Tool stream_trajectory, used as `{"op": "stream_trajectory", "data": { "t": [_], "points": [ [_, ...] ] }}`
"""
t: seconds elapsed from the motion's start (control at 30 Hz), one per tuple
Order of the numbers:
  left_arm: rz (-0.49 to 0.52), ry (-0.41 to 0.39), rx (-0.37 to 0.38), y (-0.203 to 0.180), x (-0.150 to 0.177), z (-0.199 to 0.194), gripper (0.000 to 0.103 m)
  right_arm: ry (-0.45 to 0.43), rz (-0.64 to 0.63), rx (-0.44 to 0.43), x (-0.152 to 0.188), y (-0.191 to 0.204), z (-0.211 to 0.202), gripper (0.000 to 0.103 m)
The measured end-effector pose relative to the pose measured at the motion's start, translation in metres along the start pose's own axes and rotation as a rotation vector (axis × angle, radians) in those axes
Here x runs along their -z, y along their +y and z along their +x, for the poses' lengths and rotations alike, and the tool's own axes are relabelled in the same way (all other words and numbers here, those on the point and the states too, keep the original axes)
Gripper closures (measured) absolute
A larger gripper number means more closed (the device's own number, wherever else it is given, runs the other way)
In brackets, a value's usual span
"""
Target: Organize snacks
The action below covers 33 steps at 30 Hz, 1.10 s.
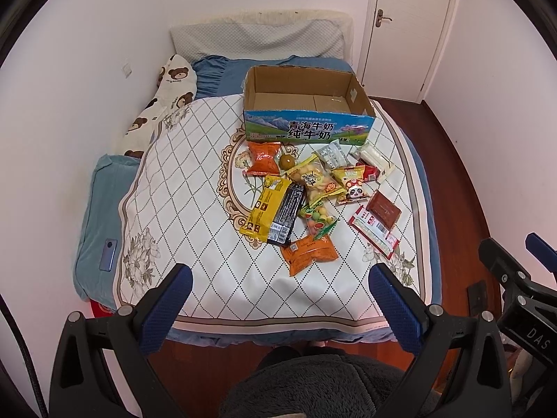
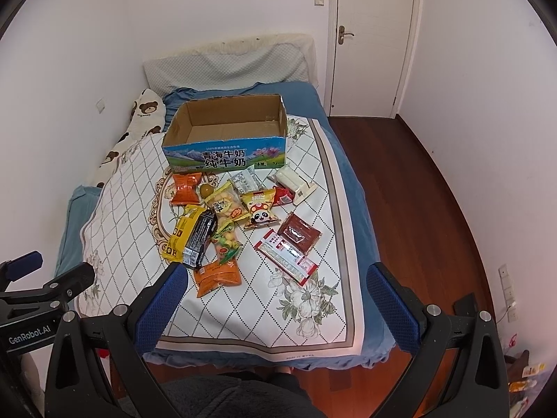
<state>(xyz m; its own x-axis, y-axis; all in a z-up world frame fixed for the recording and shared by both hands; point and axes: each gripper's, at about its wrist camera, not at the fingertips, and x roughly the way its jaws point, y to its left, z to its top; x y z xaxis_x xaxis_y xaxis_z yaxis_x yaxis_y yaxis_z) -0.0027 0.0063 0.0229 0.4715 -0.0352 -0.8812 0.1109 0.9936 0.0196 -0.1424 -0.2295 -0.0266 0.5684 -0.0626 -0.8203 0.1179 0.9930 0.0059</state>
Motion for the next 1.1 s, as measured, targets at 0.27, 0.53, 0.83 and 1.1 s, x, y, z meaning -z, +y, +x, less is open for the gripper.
{"op": "stream_trajectory", "data": {
  "t": [0.27,0.53,0.83,1.1],
  "points": [
    [-0.001,0.0,-0.001,0.0,0.0,-0.001,0.0,-0.001,-0.003,0.001,-0.001,0.0,0.001,0.0],
    [-0.001,0.001,-0.002,0.0,-0.001,0.0,0.0,-0.001,-0.004,-0.002,-0.001,0.001,0.001,0.0],
    [-0.006,0.002,-0.024,0.011,-0.014,0.034,0.0,0.026,0.026,-0.012,-0.002,0.003,0.026,0.0],
    [0.151,0.111,-0.173,0.025,-0.037,0.164,0.0,0.198,0.129,-0.033,0.001,-0.009,0.138,0.0]
  ]
}}
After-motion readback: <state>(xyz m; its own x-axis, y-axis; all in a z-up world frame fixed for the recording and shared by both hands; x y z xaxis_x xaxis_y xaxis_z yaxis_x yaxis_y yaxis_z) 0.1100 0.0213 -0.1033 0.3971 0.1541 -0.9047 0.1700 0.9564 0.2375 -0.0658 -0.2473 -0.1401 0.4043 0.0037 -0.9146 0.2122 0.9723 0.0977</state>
